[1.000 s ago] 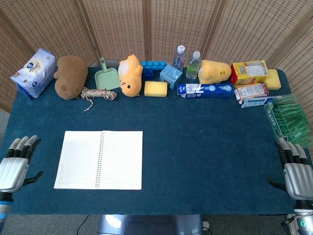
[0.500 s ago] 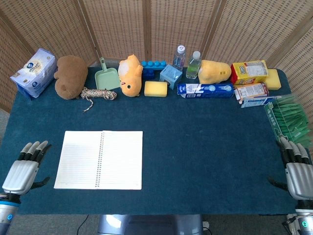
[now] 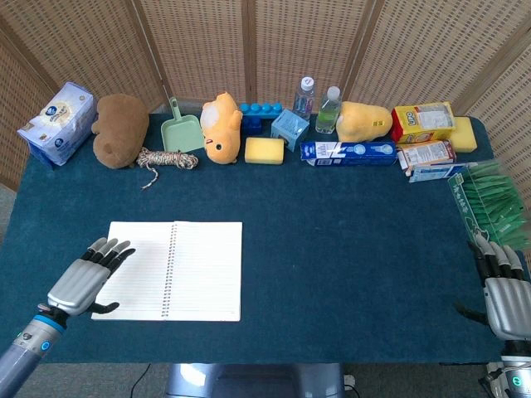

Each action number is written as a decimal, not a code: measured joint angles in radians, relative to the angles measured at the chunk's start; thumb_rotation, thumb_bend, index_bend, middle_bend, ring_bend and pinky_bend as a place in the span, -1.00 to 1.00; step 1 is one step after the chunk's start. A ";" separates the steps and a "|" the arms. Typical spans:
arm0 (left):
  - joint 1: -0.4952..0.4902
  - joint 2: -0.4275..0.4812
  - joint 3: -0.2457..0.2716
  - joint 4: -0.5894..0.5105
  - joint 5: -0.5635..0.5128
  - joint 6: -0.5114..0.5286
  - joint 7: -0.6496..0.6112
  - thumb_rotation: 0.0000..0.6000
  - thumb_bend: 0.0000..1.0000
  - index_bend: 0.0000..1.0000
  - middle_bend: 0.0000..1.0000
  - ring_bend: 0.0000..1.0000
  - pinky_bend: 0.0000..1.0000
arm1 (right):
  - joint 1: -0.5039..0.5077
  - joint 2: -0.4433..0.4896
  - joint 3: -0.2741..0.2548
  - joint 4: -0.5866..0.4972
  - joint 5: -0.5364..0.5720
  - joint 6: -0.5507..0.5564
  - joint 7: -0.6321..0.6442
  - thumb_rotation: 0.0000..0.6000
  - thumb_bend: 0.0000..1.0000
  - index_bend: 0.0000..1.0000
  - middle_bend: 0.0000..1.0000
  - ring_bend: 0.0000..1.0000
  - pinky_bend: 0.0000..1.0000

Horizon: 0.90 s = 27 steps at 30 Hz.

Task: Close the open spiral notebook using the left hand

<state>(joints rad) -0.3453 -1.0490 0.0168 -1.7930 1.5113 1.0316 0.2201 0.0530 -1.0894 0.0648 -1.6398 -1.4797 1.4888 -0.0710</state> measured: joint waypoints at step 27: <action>-0.250 -0.253 -0.030 0.215 -0.136 -0.260 0.386 -0.30 -0.91 -0.69 -1.00 -1.00 -1.00 | 0.009 -0.008 0.008 -0.002 0.025 -0.023 0.001 1.00 -1.00 -1.00 -1.00 -1.00 -0.96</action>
<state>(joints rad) -0.5955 -1.3021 -0.0137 -1.5781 1.3748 0.7712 0.6056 0.0622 -1.0969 0.0723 -1.6420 -1.4545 1.4658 -0.0703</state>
